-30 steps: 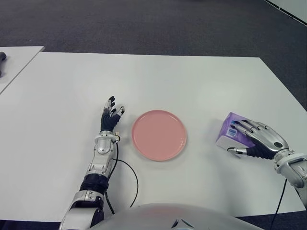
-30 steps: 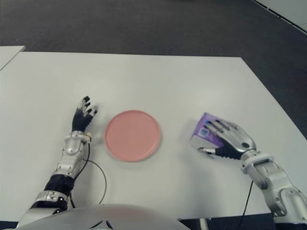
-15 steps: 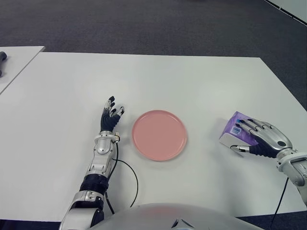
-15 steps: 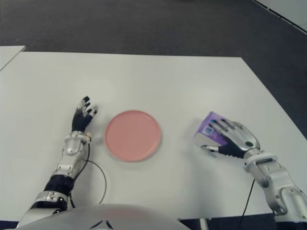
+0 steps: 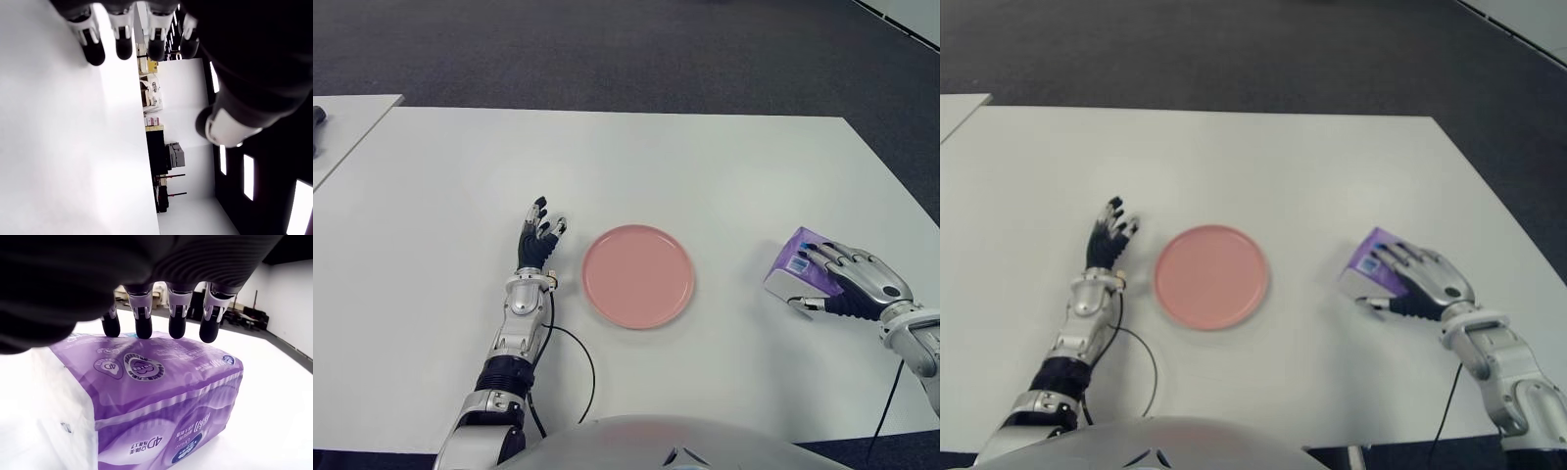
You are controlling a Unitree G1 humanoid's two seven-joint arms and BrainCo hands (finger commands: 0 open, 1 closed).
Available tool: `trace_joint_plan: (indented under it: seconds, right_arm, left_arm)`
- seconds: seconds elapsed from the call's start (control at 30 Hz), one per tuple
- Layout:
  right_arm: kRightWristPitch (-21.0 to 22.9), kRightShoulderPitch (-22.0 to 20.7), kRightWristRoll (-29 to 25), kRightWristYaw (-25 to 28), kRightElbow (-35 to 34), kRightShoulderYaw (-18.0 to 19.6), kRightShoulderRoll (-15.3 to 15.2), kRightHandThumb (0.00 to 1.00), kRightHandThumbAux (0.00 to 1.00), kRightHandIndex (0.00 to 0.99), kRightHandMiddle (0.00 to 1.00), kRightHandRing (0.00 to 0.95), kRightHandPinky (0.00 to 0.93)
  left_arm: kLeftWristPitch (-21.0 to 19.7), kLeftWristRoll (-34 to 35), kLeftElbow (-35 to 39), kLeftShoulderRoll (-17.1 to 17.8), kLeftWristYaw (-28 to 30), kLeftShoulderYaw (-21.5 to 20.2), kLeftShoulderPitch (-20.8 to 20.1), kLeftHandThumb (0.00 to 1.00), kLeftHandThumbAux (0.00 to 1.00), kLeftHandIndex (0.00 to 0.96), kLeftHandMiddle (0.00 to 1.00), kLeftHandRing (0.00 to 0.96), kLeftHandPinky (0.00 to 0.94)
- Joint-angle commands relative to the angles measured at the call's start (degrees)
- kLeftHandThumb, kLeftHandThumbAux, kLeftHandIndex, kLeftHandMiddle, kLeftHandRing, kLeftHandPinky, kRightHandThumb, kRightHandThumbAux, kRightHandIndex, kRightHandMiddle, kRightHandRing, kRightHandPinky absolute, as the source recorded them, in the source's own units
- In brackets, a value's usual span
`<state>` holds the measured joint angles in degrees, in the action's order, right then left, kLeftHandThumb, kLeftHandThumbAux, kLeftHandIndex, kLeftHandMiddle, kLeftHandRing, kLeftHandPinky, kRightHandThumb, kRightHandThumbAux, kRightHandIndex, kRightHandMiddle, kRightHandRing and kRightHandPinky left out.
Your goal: Put the tissue paper into the plate.
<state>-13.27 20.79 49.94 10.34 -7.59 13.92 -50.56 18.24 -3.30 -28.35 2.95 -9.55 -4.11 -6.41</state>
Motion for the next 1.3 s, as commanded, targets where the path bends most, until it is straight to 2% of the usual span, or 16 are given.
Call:
trace_joint_plan:
  seconds: [0.03, 0.6, 1.13, 1.3]
  right_arm:
    - [0.9, -0.1, -1.3, 1.5, 0.8, -1.1, -0.4, 0.229, 0.22, 0.0, 0.0, 0.0, 0.0]
    - [0.9, 0.1, -4.1, 1.8, 0.3, -1.5, 0.1, 0.126, 0.388, 0.0, 0.0, 0.0, 0.0]
    - [2.3, -0.5, -3.0, -0.9, 0.0, -4.3, 2.3, 0.058, 0.441, 0.0, 0.0, 0.0, 0.0]
    - [2.6, -0.4, -3.0, -1.5, 0.0, -4.6, 2.1, 0.051, 0.444, 0.0, 0.0, 0.0, 0.0]
  left_arm:
    - [-1.1, -0.2, -0.3, 0.3, -0.2, -0.4, 0.6, 0.0, 0.666, 0.0, 0.0, 0.0, 0.0]
    - [-2.3, -0.2, 1.2, 0.5, -0.1, -0.4, 1.4, 0.0, 0.662, 0.0, 0.0, 0.0, 0.0]
    - [-2.4, -0.4, 2.1, 0.6, 0.1, -0.2, 1.9, 0.0, 0.629, 0.0, 0.0, 0.0, 0.0]
    - [-2.1, -0.3, 2.0, 0.5, 0.0, -0.3, 2.0, 0.0, 0.626, 0.0, 0.0, 0.0, 0.0]
